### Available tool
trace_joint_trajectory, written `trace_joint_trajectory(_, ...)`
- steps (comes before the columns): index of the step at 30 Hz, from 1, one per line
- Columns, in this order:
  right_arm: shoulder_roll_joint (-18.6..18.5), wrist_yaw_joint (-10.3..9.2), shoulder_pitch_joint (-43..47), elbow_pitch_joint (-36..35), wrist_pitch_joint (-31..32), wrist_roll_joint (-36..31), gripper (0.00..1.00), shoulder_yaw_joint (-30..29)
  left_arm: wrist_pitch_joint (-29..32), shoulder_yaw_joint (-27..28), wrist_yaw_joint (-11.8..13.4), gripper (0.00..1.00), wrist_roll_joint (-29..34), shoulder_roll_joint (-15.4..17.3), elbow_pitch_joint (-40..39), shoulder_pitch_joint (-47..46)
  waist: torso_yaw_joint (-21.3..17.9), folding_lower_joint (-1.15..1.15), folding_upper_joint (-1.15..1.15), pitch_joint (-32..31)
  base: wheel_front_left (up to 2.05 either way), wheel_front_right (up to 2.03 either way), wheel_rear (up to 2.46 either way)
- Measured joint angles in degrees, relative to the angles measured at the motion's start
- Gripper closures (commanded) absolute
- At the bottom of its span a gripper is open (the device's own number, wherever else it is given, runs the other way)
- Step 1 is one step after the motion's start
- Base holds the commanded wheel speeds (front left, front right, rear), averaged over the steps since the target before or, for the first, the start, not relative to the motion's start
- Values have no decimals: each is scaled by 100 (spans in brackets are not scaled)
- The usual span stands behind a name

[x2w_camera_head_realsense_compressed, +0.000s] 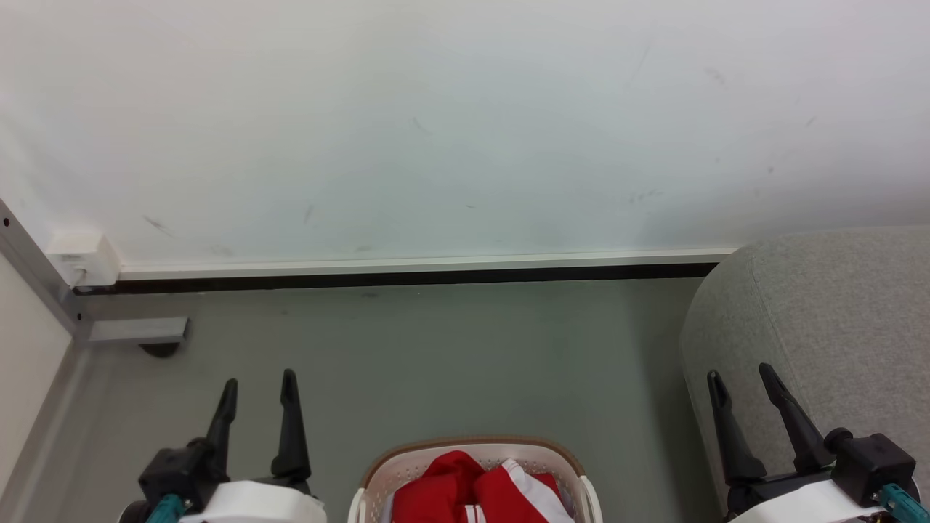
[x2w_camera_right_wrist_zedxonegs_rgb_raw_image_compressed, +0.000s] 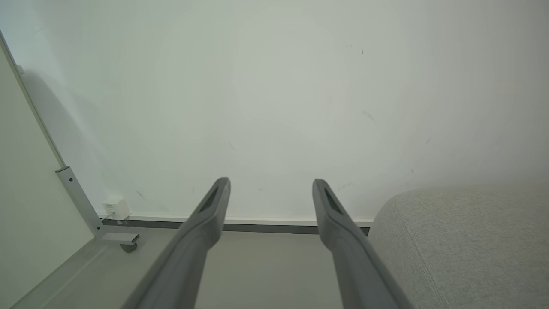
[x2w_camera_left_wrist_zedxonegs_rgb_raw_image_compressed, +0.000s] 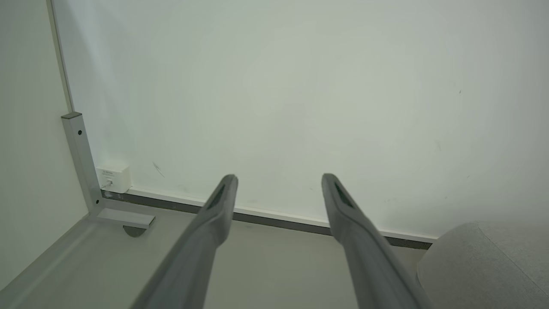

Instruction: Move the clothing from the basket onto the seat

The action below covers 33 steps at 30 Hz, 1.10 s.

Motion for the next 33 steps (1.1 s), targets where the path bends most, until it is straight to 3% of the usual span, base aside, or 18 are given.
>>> trace_joint_trajectory(15, -46, 0, -24, -21, -152, -489, 0, 66, -181, -97, 78, 0, 584, 7, -3, -1, -3, 0, 0, -30, 0, 0, 0)
trace_joint_trajectory(33, -42, 0, -26, -25, -152, -452, 0, 43, -183, -78, 78, 0, 549, 10, 5, -1, -22, 0, 0, -45, 0, 0, 0)
